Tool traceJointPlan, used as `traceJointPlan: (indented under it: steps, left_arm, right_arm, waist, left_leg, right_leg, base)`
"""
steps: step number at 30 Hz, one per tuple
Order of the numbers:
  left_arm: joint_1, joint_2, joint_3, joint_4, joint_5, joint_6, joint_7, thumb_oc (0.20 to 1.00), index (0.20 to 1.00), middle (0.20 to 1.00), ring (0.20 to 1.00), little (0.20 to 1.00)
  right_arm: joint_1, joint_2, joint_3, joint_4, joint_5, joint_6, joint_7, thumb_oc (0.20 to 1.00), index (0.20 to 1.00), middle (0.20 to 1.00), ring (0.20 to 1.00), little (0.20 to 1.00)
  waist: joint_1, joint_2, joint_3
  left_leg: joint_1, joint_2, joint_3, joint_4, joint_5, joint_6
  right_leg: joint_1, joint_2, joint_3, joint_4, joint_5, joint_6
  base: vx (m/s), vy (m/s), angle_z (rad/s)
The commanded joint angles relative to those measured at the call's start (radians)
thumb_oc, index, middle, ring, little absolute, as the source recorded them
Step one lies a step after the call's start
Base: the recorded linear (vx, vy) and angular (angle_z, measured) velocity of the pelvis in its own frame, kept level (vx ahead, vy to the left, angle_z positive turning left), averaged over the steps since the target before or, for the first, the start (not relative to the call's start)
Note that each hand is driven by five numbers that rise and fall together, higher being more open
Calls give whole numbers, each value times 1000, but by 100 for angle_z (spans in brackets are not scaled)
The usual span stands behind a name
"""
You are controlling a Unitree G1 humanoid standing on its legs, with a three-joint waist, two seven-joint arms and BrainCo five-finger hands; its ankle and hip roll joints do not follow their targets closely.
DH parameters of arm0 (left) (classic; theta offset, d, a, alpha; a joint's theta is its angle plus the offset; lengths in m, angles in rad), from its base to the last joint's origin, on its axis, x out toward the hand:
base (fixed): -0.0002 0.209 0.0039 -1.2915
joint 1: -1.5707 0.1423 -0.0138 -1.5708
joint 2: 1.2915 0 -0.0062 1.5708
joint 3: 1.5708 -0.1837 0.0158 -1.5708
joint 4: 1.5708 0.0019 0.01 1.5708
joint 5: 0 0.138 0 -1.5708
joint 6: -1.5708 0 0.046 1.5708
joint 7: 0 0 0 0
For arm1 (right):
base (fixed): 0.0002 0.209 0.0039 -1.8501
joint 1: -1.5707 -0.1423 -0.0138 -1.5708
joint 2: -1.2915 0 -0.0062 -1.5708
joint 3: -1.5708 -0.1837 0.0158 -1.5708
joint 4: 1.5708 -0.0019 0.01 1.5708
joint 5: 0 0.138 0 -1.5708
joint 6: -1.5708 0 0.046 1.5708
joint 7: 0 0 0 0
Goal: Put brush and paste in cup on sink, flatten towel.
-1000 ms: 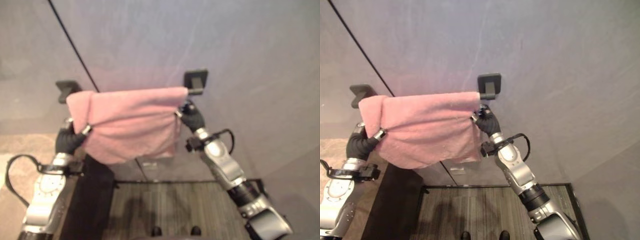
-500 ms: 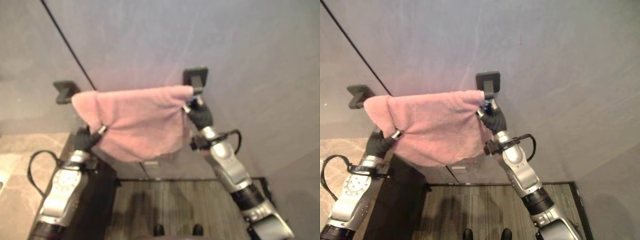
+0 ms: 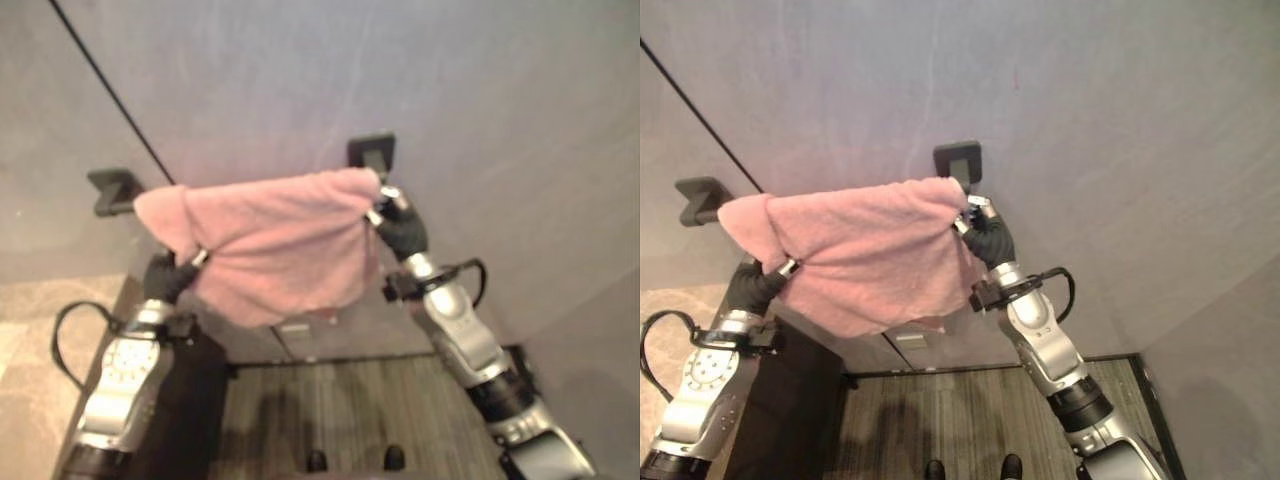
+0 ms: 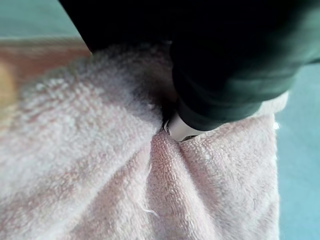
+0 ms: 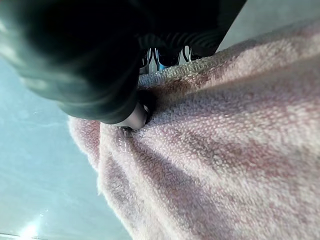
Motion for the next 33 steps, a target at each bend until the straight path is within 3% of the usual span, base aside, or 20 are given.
traceJointPlan:
  steps: [1,5,6,7,8,9,33]
  left_arm:
    - [1,50,5,75,-44,-11,-4,200,200,200,200,200]
    - [6,29,4,116,-71,-4,-7,200,200,200,200,200]
    - [9,31,6,116,-76,-8,-11,235,235,235,235,235]
    - [10,32,3,117,-77,-6,-14,429,429,429,429,429]
    - [8,35,0,116,-70,-1,-15,674,674,674,674,674]
    - [7,39,-1,116,-66,-1,-16,1000,1000,1000,1000,1000]
    - [-67,99,68,76,-111,-45,-1,1000,1000,1000,1000,1000]
  right_arm:
    - [-39,57,19,19,37,-14,26,200,200,200,200,200]
    - [-40,57,25,36,27,-7,20,200,200,200,200,200]
    - [-43,60,23,39,27,-10,20,200,200,200,200,200]
    - [-45,60,21,42,27,-10,19,200,200,200,200,200]
    - [-45,62,20,44,26,-11,16,200,200,200,200,200]
    - [-47,65,20,47,28,-11,16,200,200,200,200,200]
    - [-46,64,25,60,44,-8,40,200,200,200,200,200]
  waist:
    - [-4,-67,-30]
    - [-1,-66,-32]
    - [-1,-67,-32]
    - [0,-66,-32]
    - [0,-65,-32]
    - [0,-65,-33]
    - [-5,-60,-38]
  left_leg:
    - [-12,13,-36,11,-42,9]
    - [-8,11,-40,11,-41,10]
    - [-8,10,-42,11,-40,10]
    - [-9,9,-44,11,-40,11]
    - [-11,8,-47,11,-38,11]
    - [-12,7,-49,11,-38,11]
    - [-9,-1,-43,11,-46,17]
  right_leg:
    - [88,-37,-34,7,-92,24]
    - [95,-40,-40,6,-91,26]
    - [96,-41,-42,6,-91,26]
    - [97,-43,-45,6,-90,26]
    - [99,-45,-49,6,-89,26]
    - [99,-46,-52,6,-89,27]
    - [95,-56,-43,6,-79,37]
  base:
    - [-13,17,-3]
    - [0,0,0]
    - [0,0,0]
    - [-23,21,3]
    - [-24,21,5]
    - [-28,24,12]
    - [-4,8,3]
